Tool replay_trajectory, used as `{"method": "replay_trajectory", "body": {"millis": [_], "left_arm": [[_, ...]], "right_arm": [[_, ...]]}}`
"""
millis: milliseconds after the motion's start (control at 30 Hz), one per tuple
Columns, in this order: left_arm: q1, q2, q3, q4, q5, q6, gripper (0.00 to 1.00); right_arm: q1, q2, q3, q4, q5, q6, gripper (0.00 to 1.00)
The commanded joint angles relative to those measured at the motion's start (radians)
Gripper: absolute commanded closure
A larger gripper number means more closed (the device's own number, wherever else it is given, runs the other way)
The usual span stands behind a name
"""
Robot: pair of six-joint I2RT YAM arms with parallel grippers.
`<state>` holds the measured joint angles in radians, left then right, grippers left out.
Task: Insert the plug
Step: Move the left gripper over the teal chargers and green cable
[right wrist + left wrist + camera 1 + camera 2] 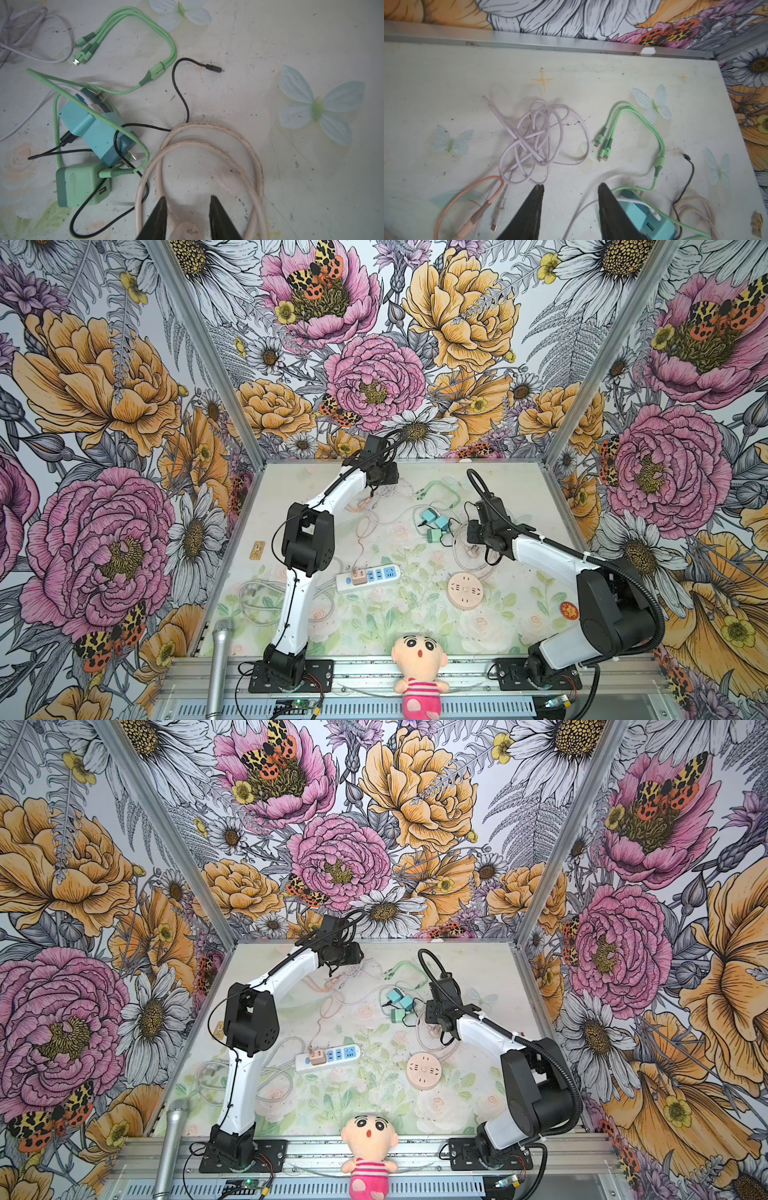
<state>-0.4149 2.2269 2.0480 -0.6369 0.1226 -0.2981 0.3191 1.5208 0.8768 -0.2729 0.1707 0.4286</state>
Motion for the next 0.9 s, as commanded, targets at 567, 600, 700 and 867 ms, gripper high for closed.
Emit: {"method": "replay_trajectory", "body": {"millis": [567,600,700,867], "left_arm": [[-0.128,0.053,-0.028,0.020,0.077,-0.143,0.61],[-0.132,0.056,-0.028,0.020,0.076,-0.171,0.61],[-0.140,0.064,-0.042,0.032,0.072,-0.250,0.64],[-0.133,0.056,-0.080,0.054,0.085,-0.353,0.66]], "right_arm": [[-0.007,0.032,0.024,0.004,0.007,-0.001,0.65],[-0.007,0.035,0.025,0.004,0.007,-0.001,0.65],[-0.006,0.042,0.029,0.004,0.006,0.001,0.65],[-0.006,0.046,0.027,0.006,0.003,0.001,0.65]]}}
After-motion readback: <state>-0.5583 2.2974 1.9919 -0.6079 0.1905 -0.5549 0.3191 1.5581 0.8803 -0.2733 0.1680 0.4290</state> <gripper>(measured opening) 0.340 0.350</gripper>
